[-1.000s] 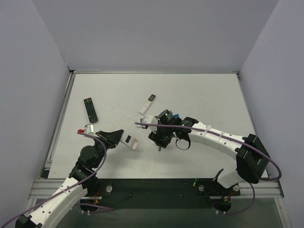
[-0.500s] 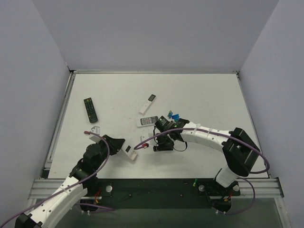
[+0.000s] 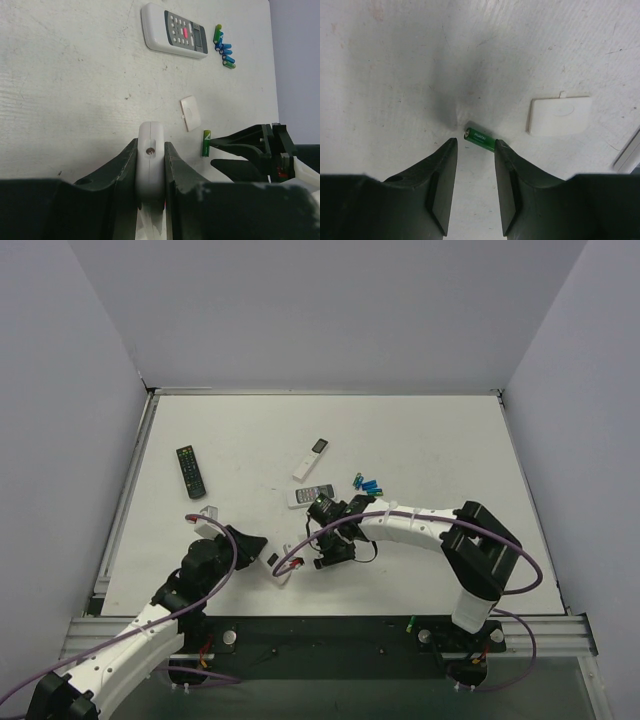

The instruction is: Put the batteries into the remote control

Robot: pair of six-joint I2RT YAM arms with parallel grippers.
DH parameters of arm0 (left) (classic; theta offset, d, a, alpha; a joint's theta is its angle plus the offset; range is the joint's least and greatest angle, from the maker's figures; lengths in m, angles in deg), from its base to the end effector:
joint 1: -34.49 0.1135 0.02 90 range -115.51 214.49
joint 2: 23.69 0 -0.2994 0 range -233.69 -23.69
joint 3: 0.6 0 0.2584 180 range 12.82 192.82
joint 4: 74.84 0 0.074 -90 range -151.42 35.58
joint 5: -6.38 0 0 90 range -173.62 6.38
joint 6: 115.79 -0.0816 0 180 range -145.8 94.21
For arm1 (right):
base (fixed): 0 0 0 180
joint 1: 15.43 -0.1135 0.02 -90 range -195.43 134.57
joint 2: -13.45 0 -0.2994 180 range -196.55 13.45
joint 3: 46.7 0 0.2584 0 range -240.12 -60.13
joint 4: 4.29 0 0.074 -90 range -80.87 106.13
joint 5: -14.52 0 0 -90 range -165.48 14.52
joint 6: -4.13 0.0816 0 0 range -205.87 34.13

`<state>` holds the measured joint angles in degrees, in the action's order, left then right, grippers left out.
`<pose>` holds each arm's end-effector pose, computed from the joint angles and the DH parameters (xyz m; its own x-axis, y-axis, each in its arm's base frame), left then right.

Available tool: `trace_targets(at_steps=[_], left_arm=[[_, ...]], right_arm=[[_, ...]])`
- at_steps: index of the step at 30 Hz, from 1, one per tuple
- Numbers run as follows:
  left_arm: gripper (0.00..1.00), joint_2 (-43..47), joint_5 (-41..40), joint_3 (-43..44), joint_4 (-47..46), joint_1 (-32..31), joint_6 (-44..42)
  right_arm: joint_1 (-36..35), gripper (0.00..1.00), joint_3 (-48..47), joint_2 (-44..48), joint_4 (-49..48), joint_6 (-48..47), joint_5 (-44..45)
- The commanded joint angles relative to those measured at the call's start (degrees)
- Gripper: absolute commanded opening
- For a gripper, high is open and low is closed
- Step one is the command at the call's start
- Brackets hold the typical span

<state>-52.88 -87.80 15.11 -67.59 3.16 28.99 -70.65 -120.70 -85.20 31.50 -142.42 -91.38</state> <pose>0.1357 -0.0756 0.1443 -0.5505 -0.6188 -0.5605 0.0185 0.6621 -0.7492 0.1956 0.3208 0.1691 0.4499 -0.7589 -0.4708 -0.8919 -0.3549 -0.2803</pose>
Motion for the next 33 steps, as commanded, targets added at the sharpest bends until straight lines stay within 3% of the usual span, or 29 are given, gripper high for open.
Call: trace_targets(at_steps=[1,12,19,25,33], left_arm=[[0.00,0.9,0.0,0.6,0.1,0.2,-1.7],[0.00,0.6,0.0,0.8,-0.2,0.2,-1.9],[0.00,0.4,-0.1,0.5,-0.5,0.2,-1.9],[0.00,-0.1,0.4,0.8,-1.1,0.2,-1.9],[0.00,0.5,4.2,-0.9,-7.5,0.2,-1.8]], right_arm=[[-0.5,0.31,-1.7,-1.5,2.6,-2.3,-0.2],[0.2,0.22,-1.8,-5.1,2.7,-1.5,0.6],[2.0,0.03,-2.7,-5.2,2.9,1.2,-2.4],[2.6,0.00,-4.8,-7.2,2.9,5.0,-4.8],[3.7,0.00,0.0,4.9,-8.1,16.8,-18.7]])
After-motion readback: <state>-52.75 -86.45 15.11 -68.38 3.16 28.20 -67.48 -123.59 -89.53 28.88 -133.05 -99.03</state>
